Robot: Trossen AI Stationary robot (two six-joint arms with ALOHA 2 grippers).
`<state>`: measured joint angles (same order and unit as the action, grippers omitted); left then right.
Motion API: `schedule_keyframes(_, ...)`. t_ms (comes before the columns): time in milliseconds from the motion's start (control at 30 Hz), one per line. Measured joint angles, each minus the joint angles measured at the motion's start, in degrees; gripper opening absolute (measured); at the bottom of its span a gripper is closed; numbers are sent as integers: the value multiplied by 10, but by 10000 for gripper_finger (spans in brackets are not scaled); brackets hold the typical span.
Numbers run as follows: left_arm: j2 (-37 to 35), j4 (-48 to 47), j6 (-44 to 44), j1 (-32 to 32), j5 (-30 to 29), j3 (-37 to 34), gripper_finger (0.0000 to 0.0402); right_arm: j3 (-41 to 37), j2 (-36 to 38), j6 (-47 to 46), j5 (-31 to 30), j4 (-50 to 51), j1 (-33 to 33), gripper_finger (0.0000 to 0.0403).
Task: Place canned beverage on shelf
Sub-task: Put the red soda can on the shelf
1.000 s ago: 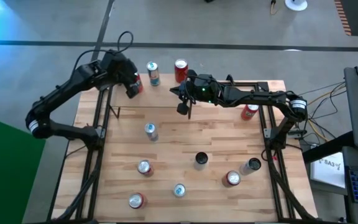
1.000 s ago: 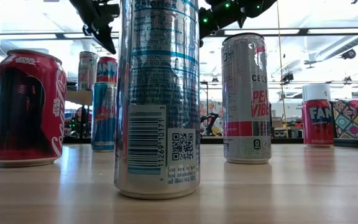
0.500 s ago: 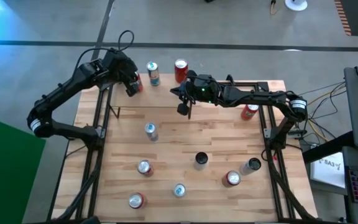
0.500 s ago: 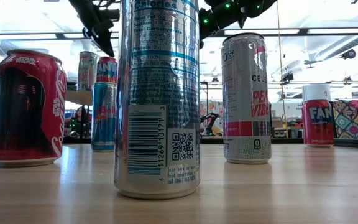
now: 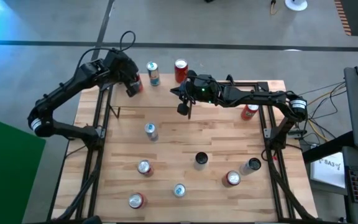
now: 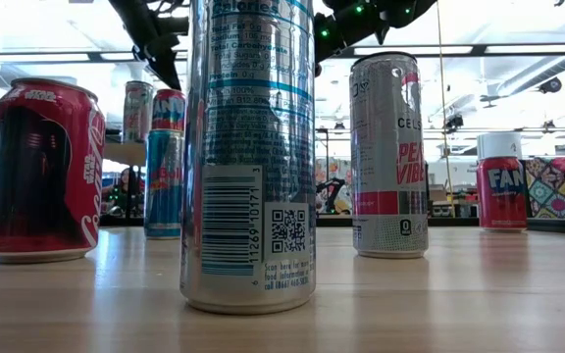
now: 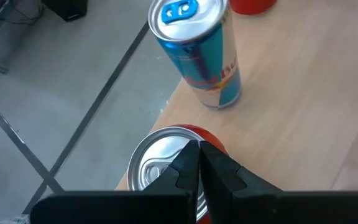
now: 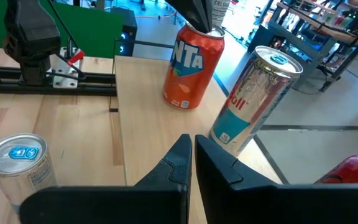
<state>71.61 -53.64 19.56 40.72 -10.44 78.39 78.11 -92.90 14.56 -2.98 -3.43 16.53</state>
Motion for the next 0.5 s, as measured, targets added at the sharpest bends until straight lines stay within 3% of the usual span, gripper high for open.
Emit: schedule_keyframes(500,-16,-37,38,0,6,5,0,0,0,0,0,0,0,12)
